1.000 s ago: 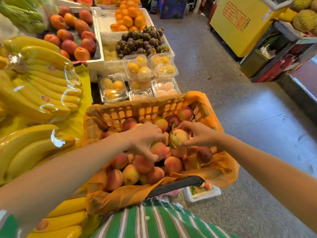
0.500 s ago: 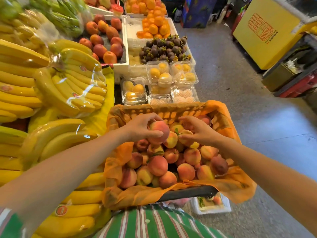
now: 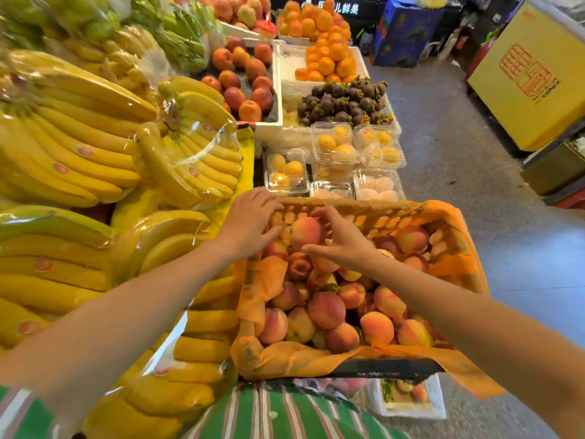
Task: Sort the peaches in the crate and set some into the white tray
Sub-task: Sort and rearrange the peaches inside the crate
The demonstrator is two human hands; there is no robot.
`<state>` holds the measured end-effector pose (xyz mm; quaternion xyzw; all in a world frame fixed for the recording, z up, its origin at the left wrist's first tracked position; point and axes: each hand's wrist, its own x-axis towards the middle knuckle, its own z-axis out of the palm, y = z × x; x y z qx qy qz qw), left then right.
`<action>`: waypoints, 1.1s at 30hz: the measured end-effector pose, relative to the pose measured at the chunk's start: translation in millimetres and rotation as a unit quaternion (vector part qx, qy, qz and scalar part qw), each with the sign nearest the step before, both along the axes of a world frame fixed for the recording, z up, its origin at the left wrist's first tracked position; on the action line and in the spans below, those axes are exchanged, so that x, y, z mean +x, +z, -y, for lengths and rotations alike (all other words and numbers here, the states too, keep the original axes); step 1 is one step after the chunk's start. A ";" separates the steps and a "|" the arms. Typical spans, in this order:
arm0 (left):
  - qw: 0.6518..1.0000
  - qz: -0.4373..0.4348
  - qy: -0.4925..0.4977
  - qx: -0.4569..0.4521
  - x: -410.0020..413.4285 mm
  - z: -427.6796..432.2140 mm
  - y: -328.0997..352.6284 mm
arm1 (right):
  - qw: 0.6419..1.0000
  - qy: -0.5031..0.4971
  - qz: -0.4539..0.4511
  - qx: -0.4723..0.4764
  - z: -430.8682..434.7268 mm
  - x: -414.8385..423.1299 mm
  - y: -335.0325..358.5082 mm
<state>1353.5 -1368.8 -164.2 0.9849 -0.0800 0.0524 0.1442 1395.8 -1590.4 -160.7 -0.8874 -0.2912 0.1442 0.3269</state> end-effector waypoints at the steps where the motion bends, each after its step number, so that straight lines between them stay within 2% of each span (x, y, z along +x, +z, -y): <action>1: 0.999 -0.026 -0.004 0.032 -5.1 -8.7 -5.3 | 1.000 -0.002 0.011 -0.021 -7.5 -0.2 -6.2; 3: 0.996 -0.072 -0.020 0.048 -13.1 -18.0 -14.1 | 0.997 -0.001 0.042 -0.061 -22.5 -0.9 -18.1; 7: 0.997 -0.070 -0.024 0.010 -16.0 -18.4 -15.0 | 0.989 0.014 0.087 -0.117 -40.2 -2.1 -36.4; 11: 0.998 -0.062 -0.026 -0.014 -15.1 -21.3 -19.0 | 0.993 -0.017 0.079 -0.087 -38.9 0.8 -40.6; 18: 0.997 -0.067 -0.026 -0.015 -11.0 -20.3 -19.3 | 0.996 0.018 0.011 -0.092 -27.7 4.9 -33.2; 22: 0.999 0.000 -0.031 0.003 -10.1 -8.4 -7.5 | 1.000 0.022 0.010 -0.020 -3.3 4.6 -12.7; 25: 0.993 0.040 -0.110 0.002 -7.8 16.5 3.2 | 1.000 0.014 0.002 0.015 29.8 1.6 3.9; 28: 0.973 -0.009 -0.228 -0.016 -10.0 48.1 6.6 | 1.000 -0.011 0.017 -0.003 71.0 -5.3 13.0; 31: 0.948 -0.079 -0.307 0.036 -13.8 78.9 0.7 | 0.994 -0.042 0.061 -0.074 110.4 -10.4 8.4; 33: 0.937 -0.104 -0.317 0.106 -14.8 94.6 -8.4 | 0.987 -0.055 0.046 -0.144 127.7 -15.1 1.9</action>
